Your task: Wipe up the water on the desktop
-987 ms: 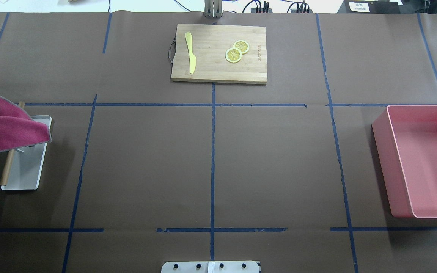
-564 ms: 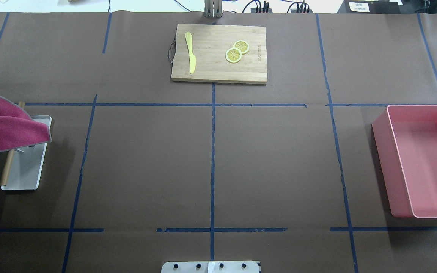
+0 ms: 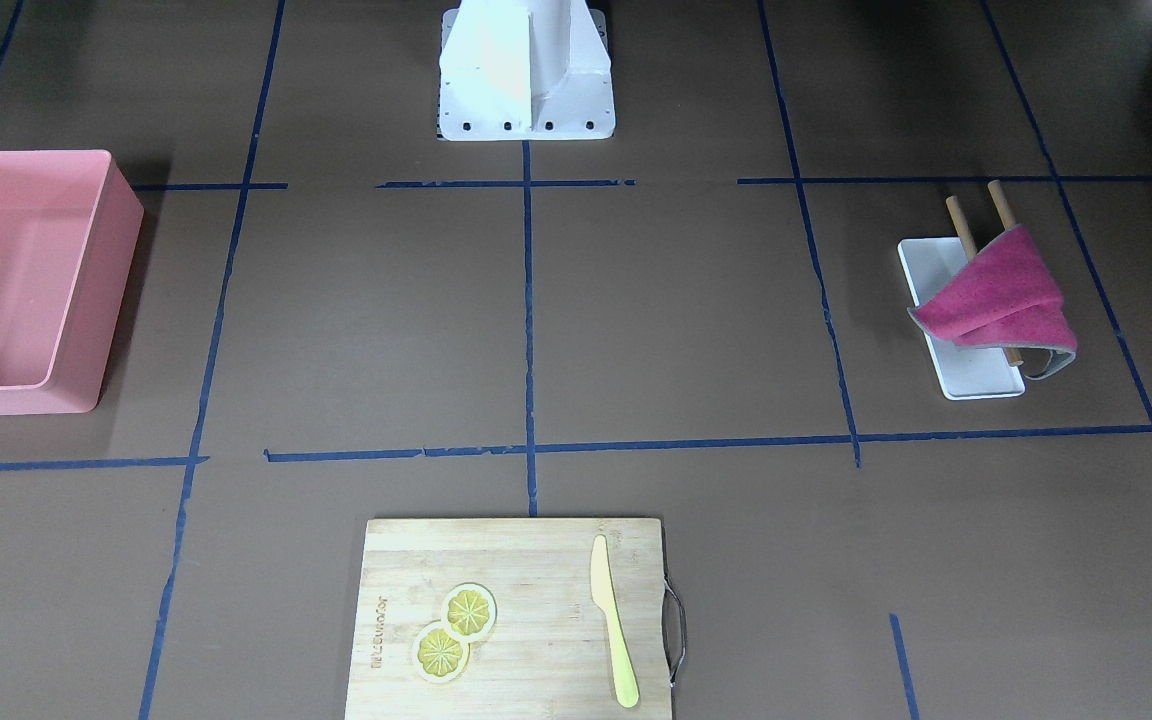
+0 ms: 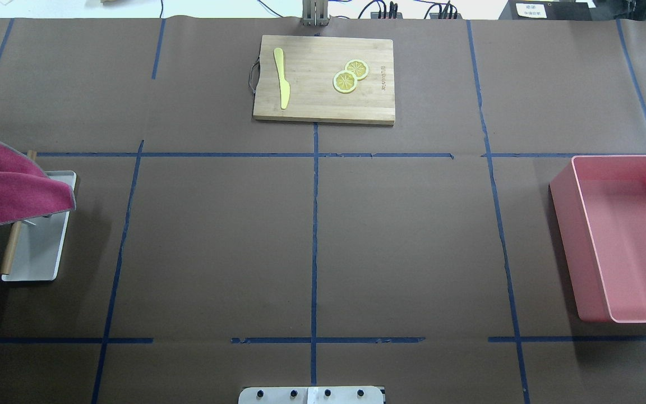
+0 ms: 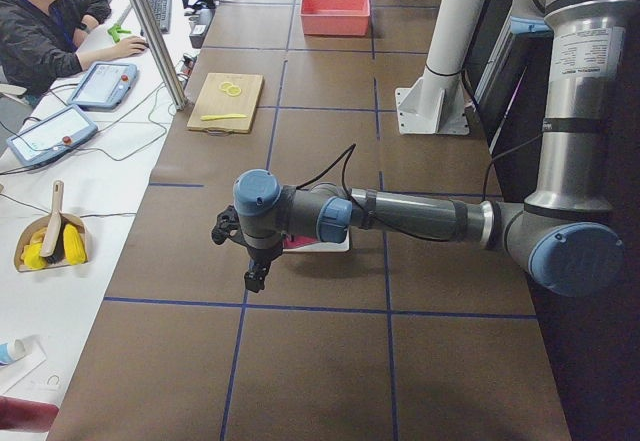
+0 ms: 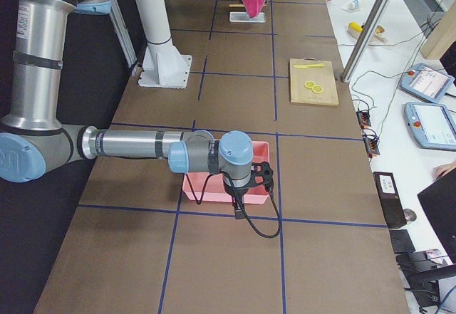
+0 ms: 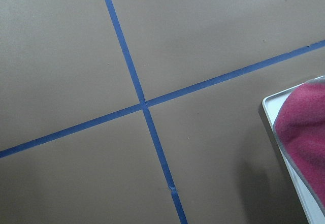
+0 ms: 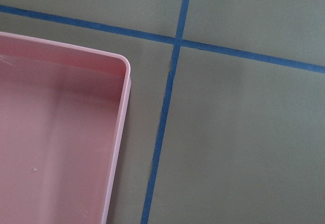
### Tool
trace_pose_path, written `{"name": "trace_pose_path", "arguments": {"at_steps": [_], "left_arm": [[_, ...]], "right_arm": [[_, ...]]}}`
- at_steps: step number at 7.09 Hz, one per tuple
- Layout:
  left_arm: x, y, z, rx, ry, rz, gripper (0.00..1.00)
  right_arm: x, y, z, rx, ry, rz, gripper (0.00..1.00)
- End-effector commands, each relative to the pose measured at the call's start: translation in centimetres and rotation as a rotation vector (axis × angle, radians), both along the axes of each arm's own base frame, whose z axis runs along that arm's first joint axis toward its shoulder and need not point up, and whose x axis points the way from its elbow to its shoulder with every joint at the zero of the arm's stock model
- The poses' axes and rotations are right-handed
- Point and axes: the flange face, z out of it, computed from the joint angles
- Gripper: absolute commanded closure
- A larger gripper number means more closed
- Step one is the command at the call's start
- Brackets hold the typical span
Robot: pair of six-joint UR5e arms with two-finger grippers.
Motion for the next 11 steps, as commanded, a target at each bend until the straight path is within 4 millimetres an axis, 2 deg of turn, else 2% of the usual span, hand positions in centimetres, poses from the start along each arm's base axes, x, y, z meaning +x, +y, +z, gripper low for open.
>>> {"name": "trace_pose_path", "arguments": {"at_steps": [1, 3, 4, 6, 7, 9, 11], "left_arm": [[0.1, -0.4, -1.2, 0.025, 0.003, -0.002, 0.00], [0.4, -0.5, -2.2, -0.086, 0.021, -0.127, 0.00], [2.0, -0.5, -3.4, -0.126, 0.034, -0.169, 0.00], [9.2, 0.0, -5.7, -0.154, 0.106, -0.228, 0.00], [12.4, 1.1, -5.9, -0.166, 0.141, -0.232, 0.00], [15.7, 1.8, -6.5, -0.198, 0.156, -0.208, 0.00], [17.1, 2.2, -7.0, -0.195, 0.158, -0.180, 0.00]], "right_arm": [[0.0, -0.4, -1.5, 0.030, -0.002, 0.002, 0.00], [-0.2, -0.5, -2.4, 0.022, -0.018, 0.023, 0.00], [-0.4, -0.5, -2.5, 0.021, -0.029, 0.020, 0.00], [-0.5, -0.4, -2.5, 0.020, -0.035, 0.018, 0.00], [-0.5, -0.4, -2.5, 0.020, -0.035, 0.018, 0.00], [-0.4, -0.4, -2.5, 0.020, -0.036, 0.019, 0.00], [-0.4, -0.4, -2.5, 0.020, -0.036, 0.019, 0.00]]}}
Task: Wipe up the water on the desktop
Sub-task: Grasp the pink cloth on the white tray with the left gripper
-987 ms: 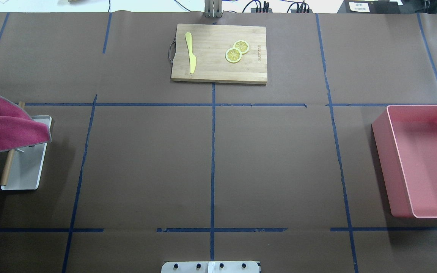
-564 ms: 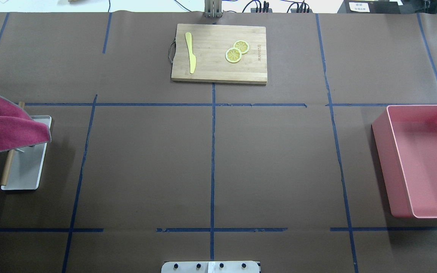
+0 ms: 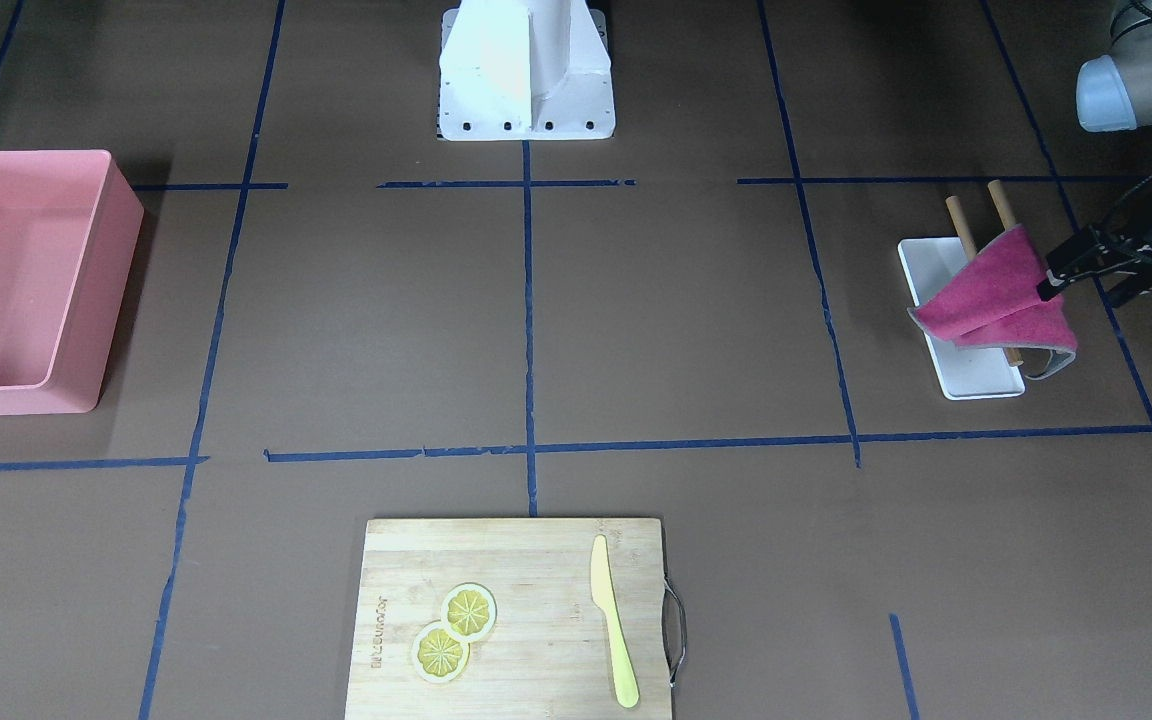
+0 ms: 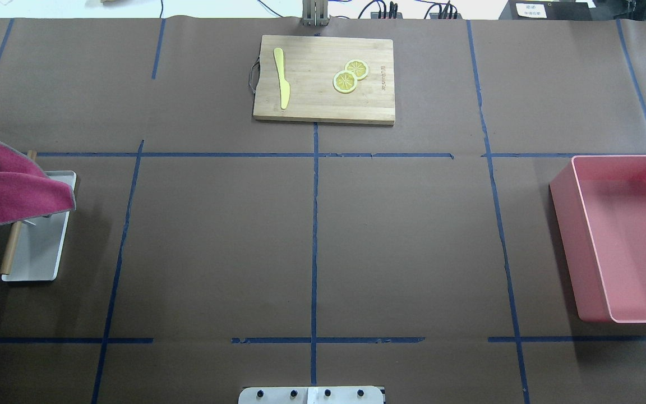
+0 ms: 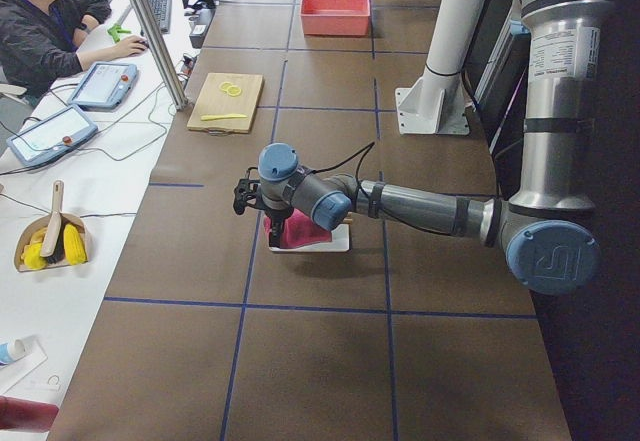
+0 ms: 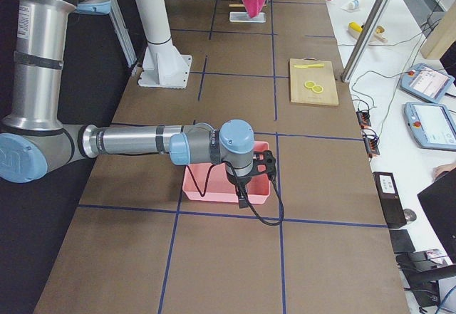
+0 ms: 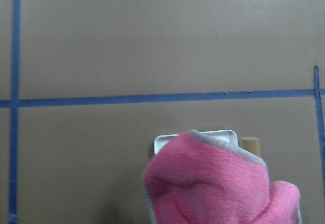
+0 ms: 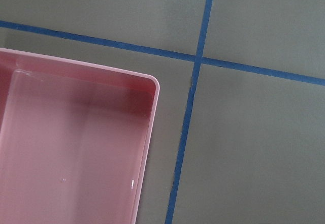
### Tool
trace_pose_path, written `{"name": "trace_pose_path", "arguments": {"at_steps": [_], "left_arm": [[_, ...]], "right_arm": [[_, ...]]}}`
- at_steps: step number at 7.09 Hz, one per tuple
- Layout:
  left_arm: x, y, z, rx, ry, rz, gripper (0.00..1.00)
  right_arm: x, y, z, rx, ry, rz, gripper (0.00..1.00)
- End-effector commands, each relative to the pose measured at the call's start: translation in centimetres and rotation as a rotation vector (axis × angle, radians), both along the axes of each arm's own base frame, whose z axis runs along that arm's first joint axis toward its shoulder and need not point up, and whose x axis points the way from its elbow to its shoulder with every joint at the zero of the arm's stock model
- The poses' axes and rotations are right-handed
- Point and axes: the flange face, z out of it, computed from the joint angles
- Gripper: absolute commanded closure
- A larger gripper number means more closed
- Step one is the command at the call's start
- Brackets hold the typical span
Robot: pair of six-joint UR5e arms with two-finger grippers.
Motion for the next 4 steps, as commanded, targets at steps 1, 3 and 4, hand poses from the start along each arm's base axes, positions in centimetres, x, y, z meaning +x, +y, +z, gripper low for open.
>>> {"name": "trace_pose_path", "arguments": {"at_steps": [1, 3, 4], "left_arm": [[1.25, 0.40, -0.46, 0.003, 0.005, 0.020, 0.13], [1.04, 0.92, -0.86, 0.008, 0.008, 0.021, 0.55], [0.89, 1.07, -1.39, 0.016, 0.012, 0.019, 0.70]], "right_arm": [[-0.03, 0.00, -0.01, 0.000, -0.001, -0.001, 0.00], [0.04, 0.01, 0.08, -0.002, 0.001, 0.001, 0.00], [-0.03, 0.01, 0.09, -0.003, -0.001, -0.001, 0.00]]}}
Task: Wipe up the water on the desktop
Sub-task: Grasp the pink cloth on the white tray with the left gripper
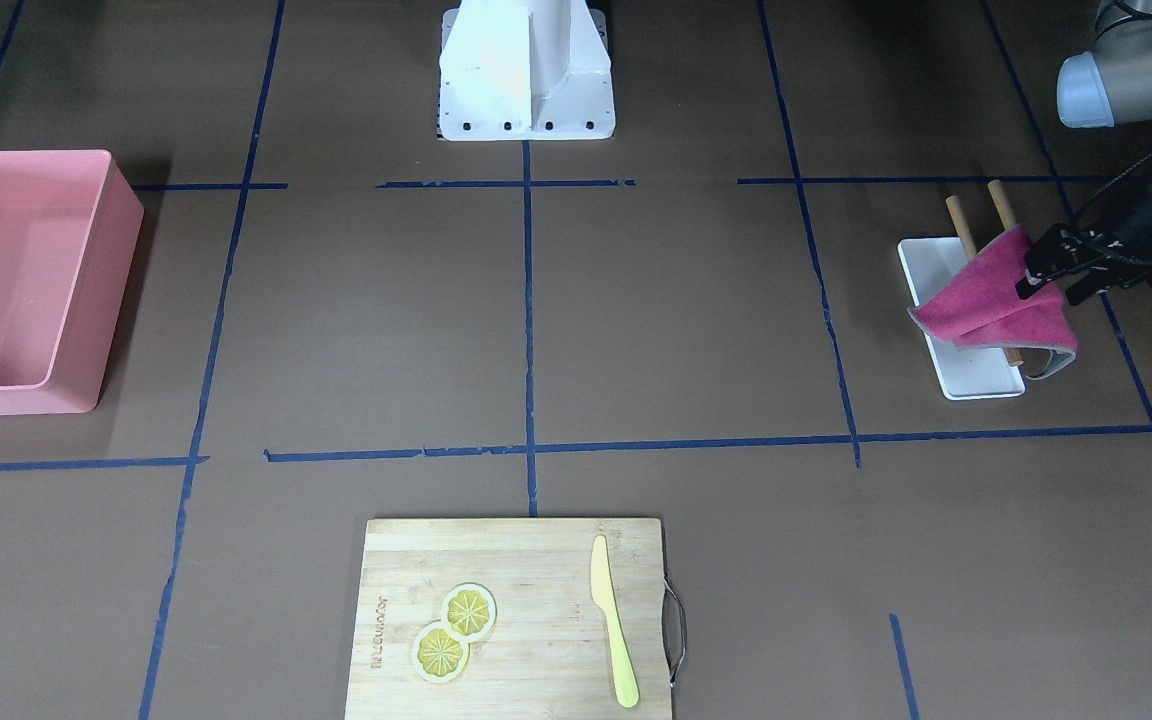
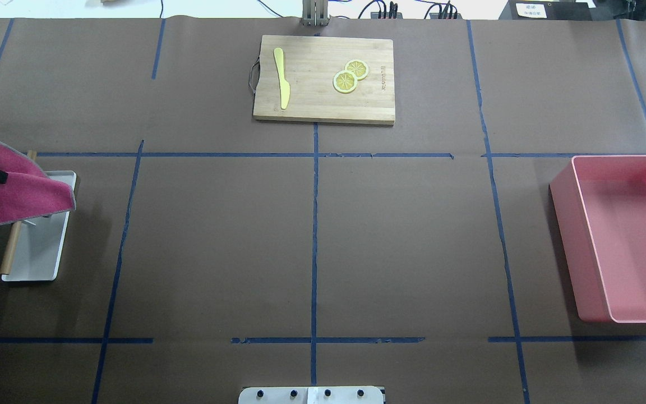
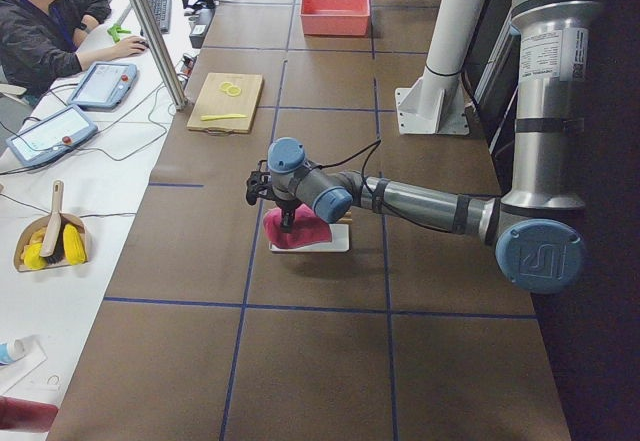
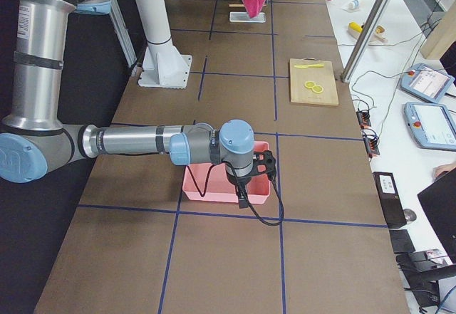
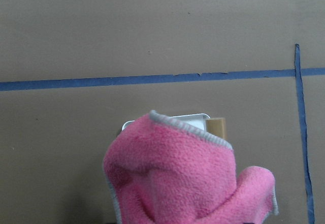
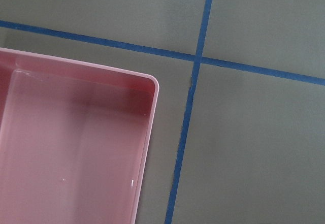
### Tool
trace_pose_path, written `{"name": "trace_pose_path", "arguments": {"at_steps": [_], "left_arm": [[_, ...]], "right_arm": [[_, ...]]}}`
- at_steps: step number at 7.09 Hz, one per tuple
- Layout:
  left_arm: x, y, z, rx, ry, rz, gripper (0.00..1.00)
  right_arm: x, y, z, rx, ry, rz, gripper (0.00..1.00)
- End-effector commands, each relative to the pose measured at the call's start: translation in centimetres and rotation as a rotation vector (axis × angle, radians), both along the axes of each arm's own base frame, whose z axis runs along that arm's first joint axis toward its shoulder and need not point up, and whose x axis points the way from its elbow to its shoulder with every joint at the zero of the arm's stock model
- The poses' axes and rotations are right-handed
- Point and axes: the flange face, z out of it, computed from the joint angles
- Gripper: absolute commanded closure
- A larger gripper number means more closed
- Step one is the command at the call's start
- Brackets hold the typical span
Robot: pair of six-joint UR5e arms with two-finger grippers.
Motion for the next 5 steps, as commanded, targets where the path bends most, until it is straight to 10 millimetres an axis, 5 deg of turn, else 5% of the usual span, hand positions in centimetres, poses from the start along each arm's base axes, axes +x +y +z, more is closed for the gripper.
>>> {"name": "trace_pose_path", "arguments": {"at_steps": [1, 5], "left_arm": [[-0.38, 0.93, -0.17, 0.001, -0.002, -0.001, 0.78], [-0.60, 1.00, -0.73, 0.011, -0.001, -0.006, 1.00]], "right_arm": [[-0.03, 0.01, 0.02, -0.002, -0.001, 0.000, 0.00], [-0.03, 0.01, 0.02, -0.002, -0.001, 0.000, 0.00]]}}
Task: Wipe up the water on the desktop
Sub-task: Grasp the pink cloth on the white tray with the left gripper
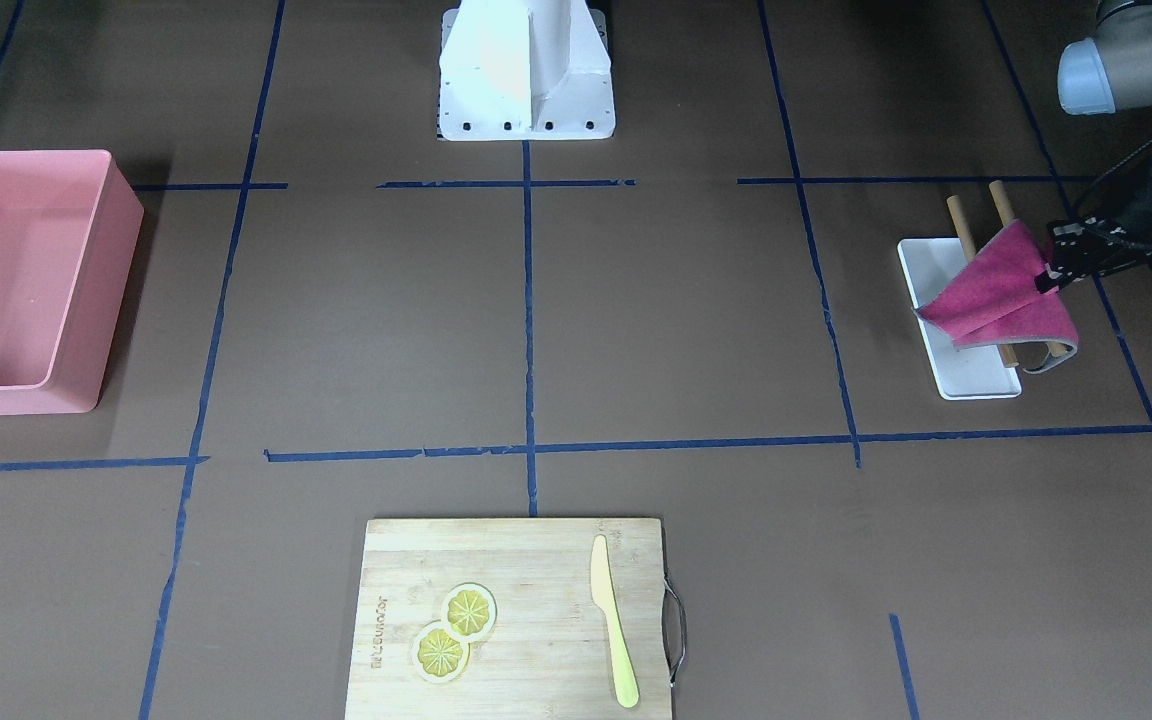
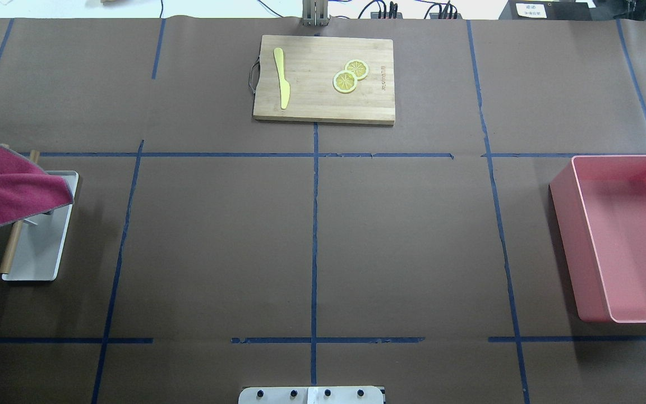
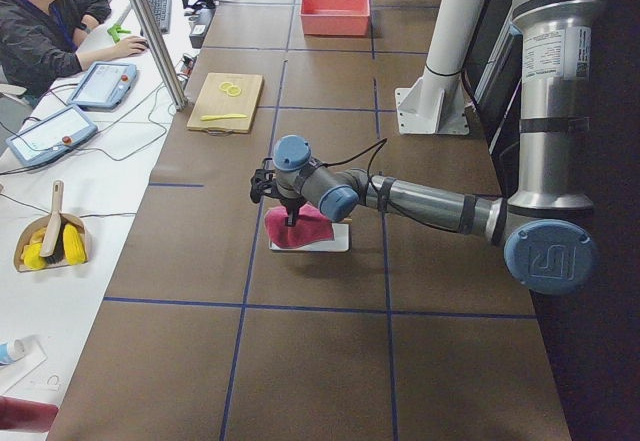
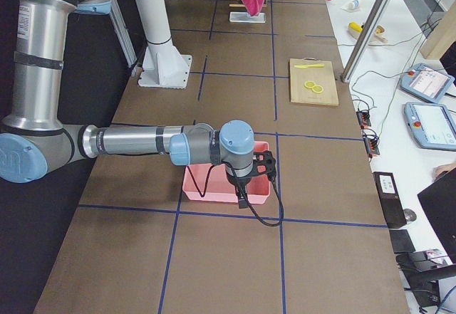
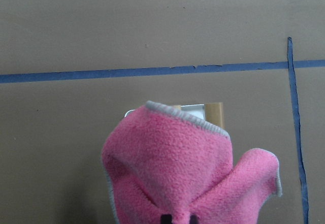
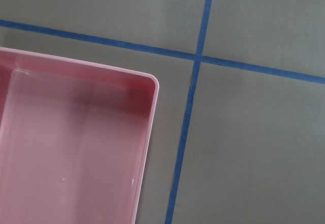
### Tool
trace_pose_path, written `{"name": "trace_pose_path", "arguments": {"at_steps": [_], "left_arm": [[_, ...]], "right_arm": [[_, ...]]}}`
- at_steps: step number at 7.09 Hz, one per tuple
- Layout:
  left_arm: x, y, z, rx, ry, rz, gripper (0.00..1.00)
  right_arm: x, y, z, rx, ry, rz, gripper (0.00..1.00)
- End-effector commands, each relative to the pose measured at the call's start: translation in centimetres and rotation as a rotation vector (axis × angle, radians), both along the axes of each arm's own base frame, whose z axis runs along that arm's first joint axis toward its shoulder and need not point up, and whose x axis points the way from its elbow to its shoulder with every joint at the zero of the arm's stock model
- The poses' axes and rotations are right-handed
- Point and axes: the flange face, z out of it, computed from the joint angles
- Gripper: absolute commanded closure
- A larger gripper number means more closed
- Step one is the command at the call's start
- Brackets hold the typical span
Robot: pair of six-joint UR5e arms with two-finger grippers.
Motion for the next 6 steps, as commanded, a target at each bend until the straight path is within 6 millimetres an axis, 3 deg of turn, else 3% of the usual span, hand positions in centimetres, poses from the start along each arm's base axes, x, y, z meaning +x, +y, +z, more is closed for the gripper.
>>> {"name": "trace_pose_path", "arguments": {"at_steps": [1, 3, 4, 5, 6], "left_arm": [[-0.3, 0.1, -1.1, 0.016, 0.010, -0.003, 1.00], [-0.8, 0.7, -4.2, -0.005, 0.003, -0.006, 1.00], [-1.0, 1.4, -7.8, -0.042, -0.014, -0.006, 1.00], [-1.2, 2.2, -10.2, -0.062, -0.022, -0.006, 1.00], [-1.0, 1.9, -11.4, -0.109, -0.014, -0.039, 1.00]], "right_arm": [[0.0, 0.0, -0.1, 0.001, 0.000, 0.000, 0.00], [-0.2, 0.0, -0.7, 0.011, -0.035, -0.004, 0.00], [-0.4, 0.0, -1.3, 0.016, -0.064, -0.008, 0.00], [-1.0, -0.6, -2.8, 0.048, -0.071, -0.021, 0.00], [-1.9, -2.4, -4.8, 0.091, -0.075, -0.042, 0.00]]}}
